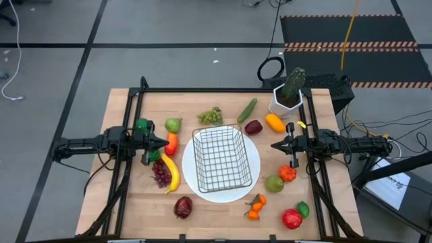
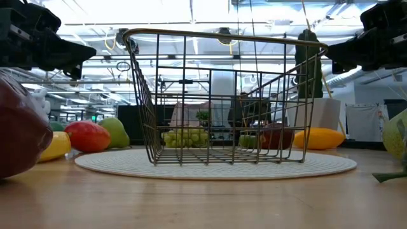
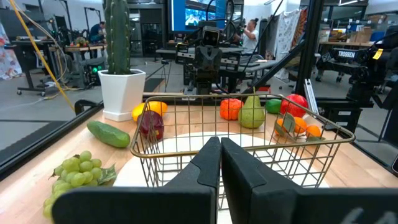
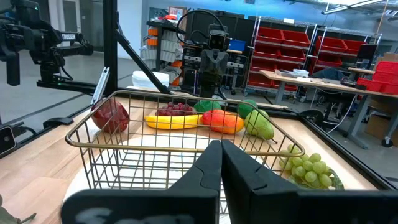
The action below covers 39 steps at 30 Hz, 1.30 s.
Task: Build produce basket
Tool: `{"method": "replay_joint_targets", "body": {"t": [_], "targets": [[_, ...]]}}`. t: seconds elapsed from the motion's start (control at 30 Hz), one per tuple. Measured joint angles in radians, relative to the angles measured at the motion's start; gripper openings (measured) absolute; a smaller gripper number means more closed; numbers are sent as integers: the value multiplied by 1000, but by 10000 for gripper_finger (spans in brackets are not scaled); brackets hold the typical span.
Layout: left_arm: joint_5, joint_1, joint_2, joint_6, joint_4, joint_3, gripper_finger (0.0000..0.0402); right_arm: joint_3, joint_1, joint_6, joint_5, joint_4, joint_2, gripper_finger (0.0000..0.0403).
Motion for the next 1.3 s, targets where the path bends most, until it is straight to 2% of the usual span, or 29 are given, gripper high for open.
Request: {"method": "replay_joint_targets", "body": {"t": [0.43, 0.73, 0.93, 1.1, 1.3], "targets": [[0, 0, 0, 0, 0, 0, 17, 0, 0, 0, 1, 0, 0, 0], [0, 0, 0, 0, 0, 0, 17, 0, -1, 173, 1, 0, 0, 0], [0, 0, 0, 0, 0, 0, 17, 7, -1, 151, 1, 19, 0, 0], [0, 0, 0, 0, 0, 0, 17, 72, -1, 109, 4, -27, 10, 0], [0, 0, 0, 0, 0, 0, 17, 259, -1, 98, 57, -88, 110, 0]]}}
